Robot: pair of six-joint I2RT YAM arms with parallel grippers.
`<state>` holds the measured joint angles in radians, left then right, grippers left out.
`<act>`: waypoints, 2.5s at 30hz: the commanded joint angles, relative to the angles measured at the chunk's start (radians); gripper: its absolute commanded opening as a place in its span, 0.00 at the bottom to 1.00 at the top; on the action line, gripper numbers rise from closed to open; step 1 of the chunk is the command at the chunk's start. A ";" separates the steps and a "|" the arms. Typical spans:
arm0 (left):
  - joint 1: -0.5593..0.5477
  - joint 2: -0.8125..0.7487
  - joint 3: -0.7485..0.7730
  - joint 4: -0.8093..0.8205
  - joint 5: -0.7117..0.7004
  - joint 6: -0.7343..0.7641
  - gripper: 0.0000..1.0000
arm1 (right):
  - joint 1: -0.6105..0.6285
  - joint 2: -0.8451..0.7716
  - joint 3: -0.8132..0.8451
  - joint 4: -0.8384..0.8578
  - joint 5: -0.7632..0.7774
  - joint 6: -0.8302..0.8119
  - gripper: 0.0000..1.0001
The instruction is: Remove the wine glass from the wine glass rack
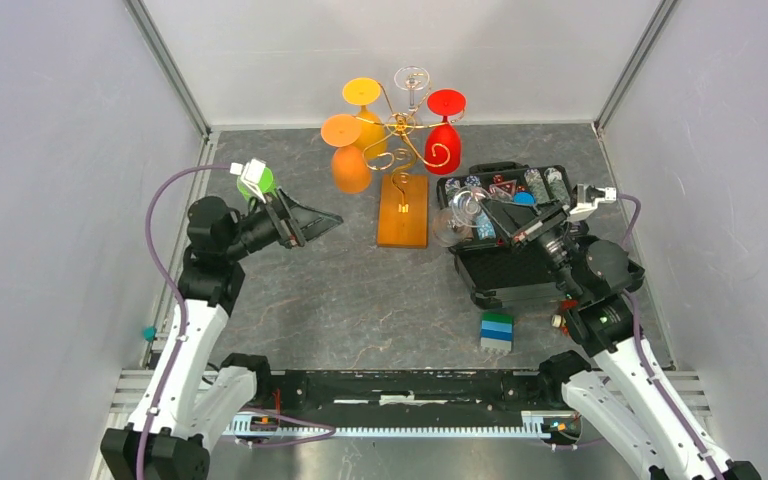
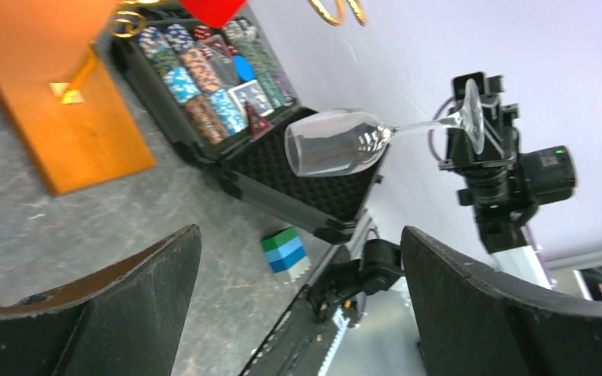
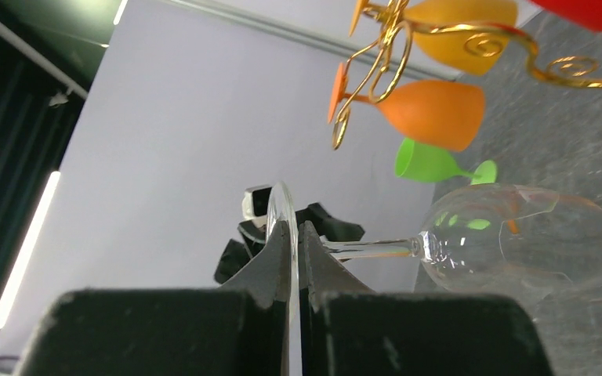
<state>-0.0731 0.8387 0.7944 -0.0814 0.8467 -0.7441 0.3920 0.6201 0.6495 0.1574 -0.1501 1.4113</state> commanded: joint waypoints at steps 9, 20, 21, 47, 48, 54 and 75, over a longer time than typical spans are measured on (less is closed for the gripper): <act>-0.258 0.038 -0.182 0.529 -0.176 -0.509 1.00 | -0.001 0.014 -0.113 0.407 -0.219 0.348 0.00; -0.499 0.021 0.055 0.353 -0.164 0.203 0.90 | 0.027 0.063 -0.124 0.440 -0.251 0.390 0.00; -0.514 0.031 0.085 0.329 -0.166 0.280 0.88 | 0.033 0.068 -0.118 0.433 -0.249 0.384 0.01; -0.714 0.338 0.309 0.103 -0.030 0.969 0.69 | 0.143 0.160 -0.050 0.439 -0.210 0.333 0.01; -0.714 0.338 0.309 0.107 -0.039 0.966 0.66 | 0.145 0.162 -0.051 0.440 -0.211 0.332 0.01; -0.715 0.346 0.305 0.123 -0.068 0.941 0.45 | 0.150 0.163 -0.050 0.441 -0.203 0.327 0.01; -0.717 0.326 0.294 0.174 -0.123 0.885 0.02 | 0.156 0.174 -0.054 0.446 -0.197 0.295 0.06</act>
<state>-0.7811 1.1870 1.0756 0.0097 0.7433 0.1802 0.5434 0.7921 0.5404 0.5236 -0.3672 1.7203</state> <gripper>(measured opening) 0.100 0.023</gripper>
